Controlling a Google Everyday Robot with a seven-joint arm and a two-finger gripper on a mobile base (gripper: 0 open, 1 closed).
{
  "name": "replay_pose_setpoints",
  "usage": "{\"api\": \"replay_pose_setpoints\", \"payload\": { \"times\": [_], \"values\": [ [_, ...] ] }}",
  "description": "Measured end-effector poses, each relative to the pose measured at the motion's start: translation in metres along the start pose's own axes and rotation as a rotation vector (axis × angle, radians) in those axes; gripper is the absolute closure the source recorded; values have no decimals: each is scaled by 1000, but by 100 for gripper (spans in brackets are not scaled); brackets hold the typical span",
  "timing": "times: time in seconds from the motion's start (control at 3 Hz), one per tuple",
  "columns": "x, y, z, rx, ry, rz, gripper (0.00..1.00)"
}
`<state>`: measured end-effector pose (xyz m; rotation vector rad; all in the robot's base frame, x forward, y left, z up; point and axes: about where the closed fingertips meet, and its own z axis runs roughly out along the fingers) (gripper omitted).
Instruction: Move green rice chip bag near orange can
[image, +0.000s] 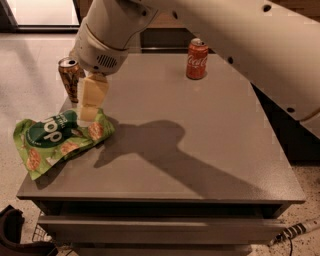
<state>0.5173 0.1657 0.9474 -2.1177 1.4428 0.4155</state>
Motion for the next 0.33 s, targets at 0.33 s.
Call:
{"api": "replay_pose_setpoints", "payload": {
  "times": [0.33],
  "values": [
    [0, 0, 0, 0, 0, 0, 0]
  ]
}}
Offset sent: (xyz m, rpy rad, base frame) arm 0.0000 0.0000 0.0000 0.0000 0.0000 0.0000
